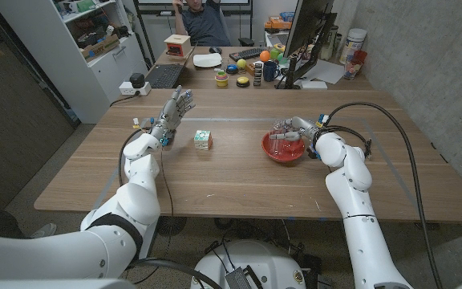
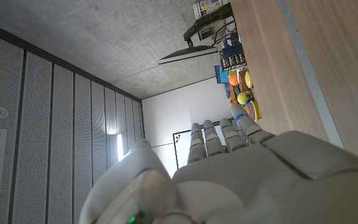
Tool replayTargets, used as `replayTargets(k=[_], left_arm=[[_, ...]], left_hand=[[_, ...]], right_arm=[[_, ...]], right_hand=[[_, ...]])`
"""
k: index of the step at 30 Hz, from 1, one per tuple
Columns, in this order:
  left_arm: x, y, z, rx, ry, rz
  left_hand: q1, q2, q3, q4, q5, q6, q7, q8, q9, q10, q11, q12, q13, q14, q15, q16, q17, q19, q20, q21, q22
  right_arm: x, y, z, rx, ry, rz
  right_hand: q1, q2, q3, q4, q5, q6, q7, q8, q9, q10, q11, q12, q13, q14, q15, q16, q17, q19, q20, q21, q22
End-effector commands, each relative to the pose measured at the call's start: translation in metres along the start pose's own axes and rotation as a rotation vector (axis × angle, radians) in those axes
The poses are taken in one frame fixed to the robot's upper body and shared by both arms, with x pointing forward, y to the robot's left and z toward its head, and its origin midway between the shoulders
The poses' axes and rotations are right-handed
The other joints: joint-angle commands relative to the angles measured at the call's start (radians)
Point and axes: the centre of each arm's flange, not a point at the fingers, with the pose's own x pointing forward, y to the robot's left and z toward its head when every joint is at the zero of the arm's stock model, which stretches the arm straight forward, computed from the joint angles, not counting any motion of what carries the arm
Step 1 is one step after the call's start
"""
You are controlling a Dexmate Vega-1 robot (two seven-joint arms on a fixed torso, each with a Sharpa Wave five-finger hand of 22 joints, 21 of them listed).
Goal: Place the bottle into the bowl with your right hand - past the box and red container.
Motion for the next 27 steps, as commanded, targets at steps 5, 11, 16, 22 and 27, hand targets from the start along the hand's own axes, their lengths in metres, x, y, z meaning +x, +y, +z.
replayTargets(k=[5, 11, 16, 22, 27], left_arm=[[-0.0041, -0.0005, 0.0027, 0.008, -0.004, 0.001], [-0.0053, -0.0007, 0.0039, 0.013, -0.004, 0.003], [-0.006, -0.0016, 0.0049, 0.013, -0.008, 0.003], [-0.0068, -0.0034, 0.0058, 0.011, -0.009, -0.002], [-0.0078, -0.0034, 0.0065, 0.015, -0.012, -0.002]], left_hand=[[-0.006, 0.001, -0.01, 0.003, 0.007, 0.004, 0.01, -0.003, 0.004, 0.002, 0.005, 0.0, 0.006, 0.009, -0.034, -0.005, 0.003, 0.007, -0.01, -0.006, 0.005], [-0.006, 0.001, -0.011, 0.002, 0.007, 0.002, 0.008, -0.004, 0.004, 0.001, 0.006, 0.0, 0.006, 0.008, -0.033, -0.005, 0.003, 0.007, -0.009, -0.007, 0.005], [-0.005, 0.001, -0.012, 0.002, 0.007, 0.002, 0.009, -0.004, 0.004, 0.001, 0.006, 0.0, 0.006, 0.007, -0.032, -0.005, 0.003, 0.007, -0.009, -0.009, 0.005], [-0.005, 0.001, -0.013, 0.002, 0.007, 0.002, 0.009, -0.004, 0.004, 0.0, 0.007, 0.0, 0.006, 0.007, -0.031, -0.005, 0.003, 0.008, -0.009, -0.011, 0.005], [-0.005, 0.001, -0.014, 0.002, 0.007, 0.002, 0.009, -0.004, 0.004, 0.0, 0.008, 0.0, 0.006, 0.008, -0.032, -0.005, 0.003, 0.008, -0.008, -0.012, 0.005]], right_arm=[[-0.0035, -0.0002, 0.0027, -0.016, -0.005, -0.014], [-0.0043, -0.0013, 0.0044, -0.013, -0.021, -0.009], [-0.0056, -0.0027, 0.006, -0.011, -0.032, -0.024], [-0.0066, -0.0055, 0.0087, -0.002, -0.052, -0.035], [-0.0064, -0.0067, 0.0113, -0.006, -0.059, -0.044]], right_hand=[[-0.035, -0.046, -0.002, -0.002, 0.032, -0.035, 0.003, 0.008, -0.002, -0.048, 0.004, 0.007, -0.014, -0.128, -0.008, -0.072, -0.039, -0.059, 0.024, -0.073, -0.017], [-0.052, -0.062, -0.003, -0.002, 0.042, -0.06, 0.01, 0.005, -0.004, -0.078, 0.009, 0.005, -0.02, -0.17, 0.002, -0.09, -0.053, -0.061, 0.027, -0.101, -0.018], [-0.086, -0.077, -0.003, 0.002, 0.052, -0.079, 0.015, 0.007, -0.006, -0.103, 0.011, 0.007, -0.028, -0.211, 0.025, -0.098, -0.071, -0.083, 0.066, -0.143, -0.018], [-0.102, -0.082, 0.0, 0.002, 0.059, -0.088, 0.021, 0.009, -0.006, -0.121, 0.018, 0.008, -0.033, -0.245, 0.037, -0.103, -0.084, -0.096, 0.085, -0.168, -0.018], [-0.123, -0.087, 0.0, 0.004, 0.064, -0.079, 0.032, 0.016, -0.006, -0.123, 0.033, 0.014, -0.038, -0.262, 0.047, -0.101, -0.1, -0.124, 0.103, -0.203, -0.02]])
